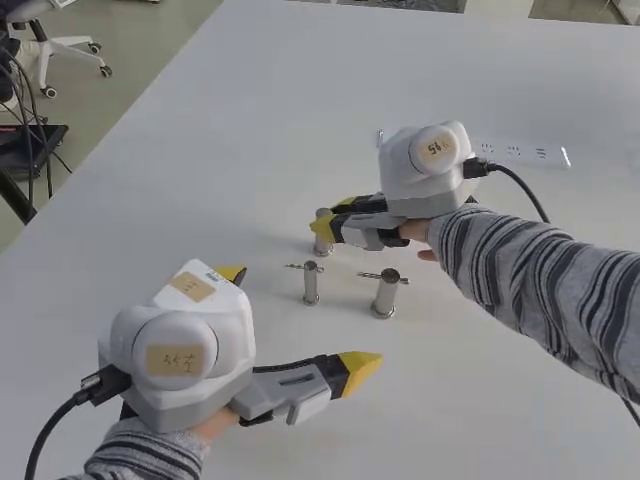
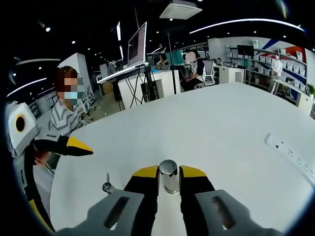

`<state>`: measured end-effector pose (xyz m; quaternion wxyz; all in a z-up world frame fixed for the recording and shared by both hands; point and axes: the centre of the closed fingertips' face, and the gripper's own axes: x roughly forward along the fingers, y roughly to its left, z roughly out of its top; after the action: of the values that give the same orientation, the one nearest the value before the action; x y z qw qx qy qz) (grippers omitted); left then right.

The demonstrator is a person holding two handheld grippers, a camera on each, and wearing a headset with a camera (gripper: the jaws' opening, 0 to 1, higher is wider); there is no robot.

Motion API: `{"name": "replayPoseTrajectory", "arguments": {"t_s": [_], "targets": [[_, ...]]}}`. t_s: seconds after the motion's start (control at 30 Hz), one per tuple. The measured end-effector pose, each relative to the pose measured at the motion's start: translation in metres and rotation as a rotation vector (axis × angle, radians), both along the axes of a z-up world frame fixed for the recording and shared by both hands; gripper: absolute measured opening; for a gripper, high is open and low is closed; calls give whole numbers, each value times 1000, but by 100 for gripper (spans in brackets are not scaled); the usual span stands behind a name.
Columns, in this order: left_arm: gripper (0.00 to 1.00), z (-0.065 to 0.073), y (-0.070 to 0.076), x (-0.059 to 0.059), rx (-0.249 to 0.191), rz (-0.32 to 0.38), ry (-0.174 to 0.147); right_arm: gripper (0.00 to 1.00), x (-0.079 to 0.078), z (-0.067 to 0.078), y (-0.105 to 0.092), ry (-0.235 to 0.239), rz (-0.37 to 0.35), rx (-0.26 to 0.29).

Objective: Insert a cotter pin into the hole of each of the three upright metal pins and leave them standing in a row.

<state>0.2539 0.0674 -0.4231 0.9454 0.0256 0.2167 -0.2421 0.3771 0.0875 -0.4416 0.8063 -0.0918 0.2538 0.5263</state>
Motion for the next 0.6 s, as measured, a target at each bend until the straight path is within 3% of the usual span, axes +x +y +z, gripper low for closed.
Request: {"name": "replayPoseTrajectory", "arguments": {"t_s": [0.07,0.17,0.33,0.6], "targets": [[99,0,0,0,-3,-1,2,10,-1,0,1,-8,5,-3],[99,-1,-1,-2,1,-8,6,10,-1,1,0,19,2,9],[98,-6,-1,-2,37,-20,17,8,-1,2,0,-5,19,-5],[98,-3,-3,-2,15,-22,14,8,3,2,-9,-51,37,-57]]}}
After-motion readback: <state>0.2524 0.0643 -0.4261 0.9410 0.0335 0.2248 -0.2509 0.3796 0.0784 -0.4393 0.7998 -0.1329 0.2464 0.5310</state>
